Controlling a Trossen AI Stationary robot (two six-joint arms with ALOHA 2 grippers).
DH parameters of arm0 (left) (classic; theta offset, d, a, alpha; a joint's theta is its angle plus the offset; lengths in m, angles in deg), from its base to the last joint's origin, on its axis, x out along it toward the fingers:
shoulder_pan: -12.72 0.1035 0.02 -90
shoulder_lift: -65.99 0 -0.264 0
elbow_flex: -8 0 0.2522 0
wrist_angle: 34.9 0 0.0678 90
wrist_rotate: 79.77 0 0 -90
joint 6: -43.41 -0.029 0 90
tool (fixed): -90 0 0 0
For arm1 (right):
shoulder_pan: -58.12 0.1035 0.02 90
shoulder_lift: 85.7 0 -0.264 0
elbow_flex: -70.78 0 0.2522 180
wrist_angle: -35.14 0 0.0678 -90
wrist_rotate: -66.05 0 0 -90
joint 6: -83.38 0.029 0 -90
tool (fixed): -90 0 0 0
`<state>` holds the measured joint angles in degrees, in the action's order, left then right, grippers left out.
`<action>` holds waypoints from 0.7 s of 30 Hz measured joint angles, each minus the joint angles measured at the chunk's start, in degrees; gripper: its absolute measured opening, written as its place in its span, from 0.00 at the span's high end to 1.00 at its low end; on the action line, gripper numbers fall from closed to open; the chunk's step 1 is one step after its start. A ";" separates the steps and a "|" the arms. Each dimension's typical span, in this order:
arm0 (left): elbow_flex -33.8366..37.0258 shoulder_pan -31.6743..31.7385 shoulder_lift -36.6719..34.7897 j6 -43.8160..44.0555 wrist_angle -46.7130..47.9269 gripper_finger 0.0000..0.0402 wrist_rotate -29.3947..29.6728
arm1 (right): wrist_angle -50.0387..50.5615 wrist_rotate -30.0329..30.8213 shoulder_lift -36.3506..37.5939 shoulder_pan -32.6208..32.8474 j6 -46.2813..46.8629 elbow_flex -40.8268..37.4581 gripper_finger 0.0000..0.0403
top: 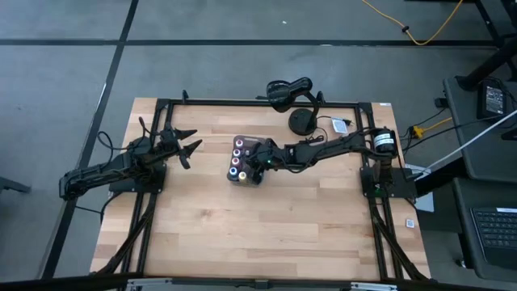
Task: Pick & Place food coloring
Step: Put the small black food coloring bottle into the gray transparent bin
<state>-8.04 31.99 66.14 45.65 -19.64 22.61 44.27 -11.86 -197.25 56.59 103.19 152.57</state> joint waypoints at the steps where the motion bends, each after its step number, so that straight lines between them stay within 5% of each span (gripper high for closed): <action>1: 0.00 0.02 0.00 0.00 0.00 0.47 0.00 | -0.43 -0.39 0.00 -0.18 -0.98 -0.21 0.87; 21: 0.00 0.00 0.00 0.00 0.00 0.47 0.00 | -4.38 -2.17 0.00 -2.20 -6.72 -0.20 0.87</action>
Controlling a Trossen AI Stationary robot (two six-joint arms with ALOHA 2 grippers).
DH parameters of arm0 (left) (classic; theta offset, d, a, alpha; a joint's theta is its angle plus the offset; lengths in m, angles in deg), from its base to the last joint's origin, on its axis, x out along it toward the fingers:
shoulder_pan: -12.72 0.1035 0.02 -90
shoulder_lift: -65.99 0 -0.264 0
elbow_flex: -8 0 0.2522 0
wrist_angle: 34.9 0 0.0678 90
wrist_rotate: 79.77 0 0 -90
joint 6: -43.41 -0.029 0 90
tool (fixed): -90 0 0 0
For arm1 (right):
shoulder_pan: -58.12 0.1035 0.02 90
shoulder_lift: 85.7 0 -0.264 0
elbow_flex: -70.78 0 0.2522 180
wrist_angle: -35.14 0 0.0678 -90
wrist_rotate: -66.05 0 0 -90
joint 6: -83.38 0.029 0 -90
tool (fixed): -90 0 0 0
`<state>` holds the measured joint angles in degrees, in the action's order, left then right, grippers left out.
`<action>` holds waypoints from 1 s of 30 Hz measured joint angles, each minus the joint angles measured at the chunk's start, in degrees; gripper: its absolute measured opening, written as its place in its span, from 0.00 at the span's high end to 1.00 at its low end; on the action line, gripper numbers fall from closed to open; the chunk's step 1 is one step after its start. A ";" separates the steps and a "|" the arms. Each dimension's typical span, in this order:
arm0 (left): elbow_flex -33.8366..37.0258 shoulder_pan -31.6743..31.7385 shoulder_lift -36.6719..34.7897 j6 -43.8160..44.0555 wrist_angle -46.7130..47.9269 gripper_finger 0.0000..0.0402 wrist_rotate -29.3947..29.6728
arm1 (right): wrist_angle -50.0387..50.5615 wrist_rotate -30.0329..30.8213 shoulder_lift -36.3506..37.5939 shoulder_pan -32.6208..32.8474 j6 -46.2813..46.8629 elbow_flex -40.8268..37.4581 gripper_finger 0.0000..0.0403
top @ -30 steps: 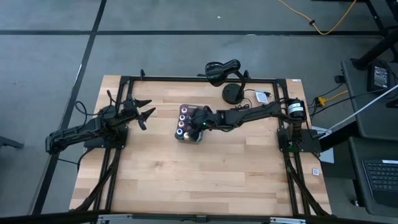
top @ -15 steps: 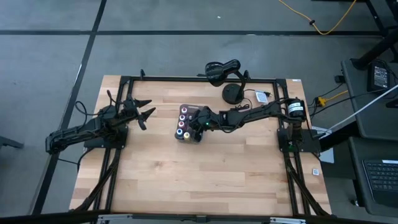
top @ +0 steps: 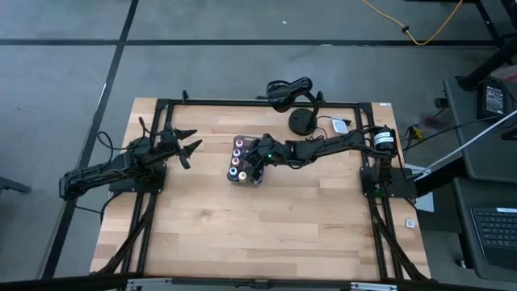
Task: Pick & Place food coloring
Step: Put the small black food coloring bottle into the gray transparent bin
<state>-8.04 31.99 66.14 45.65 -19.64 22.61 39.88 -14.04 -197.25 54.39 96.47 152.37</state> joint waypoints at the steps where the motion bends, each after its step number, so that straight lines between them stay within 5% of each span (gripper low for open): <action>1: 0.00 0.02 -0.02 0.00 0.00 0.47 0.00 | -0.27 0.00 0.00 -0.20 -0.57 0.00 0.87; 30: 0.00 0.02 0.00 0.00 0.00 0.47 0.00 | -9.39 -9.61 -3.67 -2.64 -7.37 -2.62 0.87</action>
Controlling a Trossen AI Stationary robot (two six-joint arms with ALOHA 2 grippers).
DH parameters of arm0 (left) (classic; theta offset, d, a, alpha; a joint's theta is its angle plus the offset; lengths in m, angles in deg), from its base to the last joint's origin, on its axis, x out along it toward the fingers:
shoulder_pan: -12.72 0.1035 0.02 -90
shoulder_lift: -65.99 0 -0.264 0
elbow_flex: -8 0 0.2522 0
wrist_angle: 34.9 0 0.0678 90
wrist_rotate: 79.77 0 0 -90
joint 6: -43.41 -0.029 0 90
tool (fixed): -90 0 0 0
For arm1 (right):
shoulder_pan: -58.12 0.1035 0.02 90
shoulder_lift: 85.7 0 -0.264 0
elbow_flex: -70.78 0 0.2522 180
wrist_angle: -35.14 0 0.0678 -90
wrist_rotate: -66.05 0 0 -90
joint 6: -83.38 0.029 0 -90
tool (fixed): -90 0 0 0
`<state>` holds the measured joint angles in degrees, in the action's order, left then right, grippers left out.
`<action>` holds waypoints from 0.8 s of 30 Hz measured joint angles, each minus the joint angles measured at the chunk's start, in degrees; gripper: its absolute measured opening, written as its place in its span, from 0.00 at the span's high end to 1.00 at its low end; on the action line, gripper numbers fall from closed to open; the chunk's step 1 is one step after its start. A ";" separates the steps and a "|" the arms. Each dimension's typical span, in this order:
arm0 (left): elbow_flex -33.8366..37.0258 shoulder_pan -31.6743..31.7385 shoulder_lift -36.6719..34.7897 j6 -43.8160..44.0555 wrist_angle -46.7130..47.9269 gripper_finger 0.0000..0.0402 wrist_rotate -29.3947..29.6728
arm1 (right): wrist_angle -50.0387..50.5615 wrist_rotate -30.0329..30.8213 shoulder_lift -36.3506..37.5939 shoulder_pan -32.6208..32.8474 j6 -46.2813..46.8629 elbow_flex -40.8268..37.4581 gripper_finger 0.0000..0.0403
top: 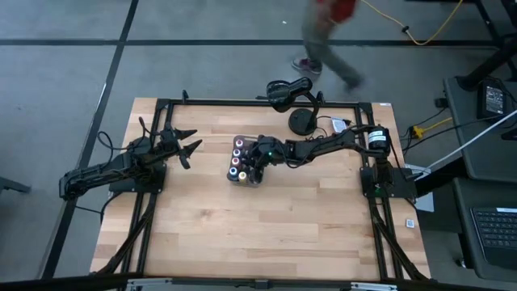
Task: Pick & Place food coloring
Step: Put the small black food coloring bottle into the gray transparent bin, then return to Home Position
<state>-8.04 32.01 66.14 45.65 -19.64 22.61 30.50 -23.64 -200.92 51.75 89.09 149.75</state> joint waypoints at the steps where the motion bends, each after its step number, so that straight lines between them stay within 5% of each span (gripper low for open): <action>1: 0.00 -0.02 0.00 0.00 0.00 0.47 0.00 | -0.26 -0.03 -0.01 -0.15 0.00 0.00 0.87; 14: 0.00 0.00 0.00 0.00 0.00 0.47 0.02 | -1.67 -1.67 -1.57 -1.40 -0.23 0.09 0.86; 24: 0.00 -0.01 -0.02 0.00 0.00 0.47 0.02 | -1.58 -1.61 -1.57 -1.33 -0.02 0.09 0.67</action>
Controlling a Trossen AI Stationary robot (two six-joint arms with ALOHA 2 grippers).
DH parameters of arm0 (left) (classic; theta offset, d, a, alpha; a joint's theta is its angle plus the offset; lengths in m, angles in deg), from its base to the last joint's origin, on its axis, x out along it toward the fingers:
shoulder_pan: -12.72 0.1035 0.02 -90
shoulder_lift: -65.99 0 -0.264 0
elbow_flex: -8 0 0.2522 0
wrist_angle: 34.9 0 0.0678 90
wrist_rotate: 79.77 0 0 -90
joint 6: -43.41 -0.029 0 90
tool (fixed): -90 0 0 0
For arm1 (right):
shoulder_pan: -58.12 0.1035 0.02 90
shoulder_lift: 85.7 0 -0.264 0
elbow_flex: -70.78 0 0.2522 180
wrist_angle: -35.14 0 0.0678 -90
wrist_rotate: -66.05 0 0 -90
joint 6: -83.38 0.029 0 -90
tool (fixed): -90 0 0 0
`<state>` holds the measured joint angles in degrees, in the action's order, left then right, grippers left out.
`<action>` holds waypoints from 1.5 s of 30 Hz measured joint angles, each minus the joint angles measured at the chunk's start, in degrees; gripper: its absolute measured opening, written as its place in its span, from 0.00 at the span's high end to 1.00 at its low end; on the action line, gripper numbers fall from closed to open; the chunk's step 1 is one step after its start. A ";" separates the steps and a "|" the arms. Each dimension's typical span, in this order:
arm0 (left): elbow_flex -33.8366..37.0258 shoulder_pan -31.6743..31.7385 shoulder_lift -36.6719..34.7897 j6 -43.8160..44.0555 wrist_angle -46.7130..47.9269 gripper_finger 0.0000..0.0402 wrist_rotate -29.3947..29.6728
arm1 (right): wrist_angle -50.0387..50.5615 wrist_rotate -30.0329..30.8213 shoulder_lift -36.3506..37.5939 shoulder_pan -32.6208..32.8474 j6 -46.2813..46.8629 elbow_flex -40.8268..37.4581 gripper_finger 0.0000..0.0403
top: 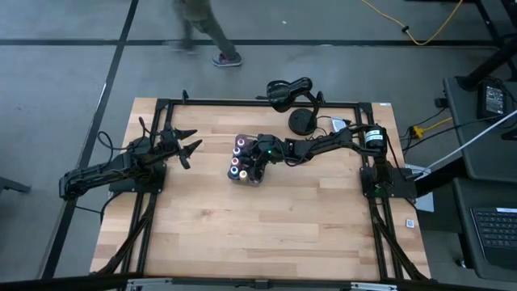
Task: Pick & Place food coloring
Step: Return to Home Position
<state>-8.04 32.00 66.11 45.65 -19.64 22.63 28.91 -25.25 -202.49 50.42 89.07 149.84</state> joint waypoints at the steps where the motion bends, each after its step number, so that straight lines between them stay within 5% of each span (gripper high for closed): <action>1: 0.00 -0.01 0.01 0.00 0.00 0.47 -0.02 | 0.00 0.00 0.00 0.00 0.00 0.00 0.66; 11: 0.00 -0.01 0.01 0.00 0.00 0.47 -0.02 | 4.06 0.14 2.23 0.00 1.70 2.10 0.65; 23: 0.00 0.01 0.00 0.00 0.00 0.47 -0.02 | 17.81 1.31 14.67 0.64 6.08 -0.17 0.64; 41: 0.00 -0.01 0.02 0.00 0.00 0.47 -0.02 | 3.98 2.69 45.29 0.90 26.42 -28.18 0.64; 45: 0.00 -0.01 0.00 0.00 0.00 0.47 -0.02 | -0.93 -5.18 54.53 0.96 20.77 -35.73 0.64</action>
<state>-8.04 31.99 66.11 45.65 -19.64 22.61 27.98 -30.43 -147.96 51.38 109.84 114.11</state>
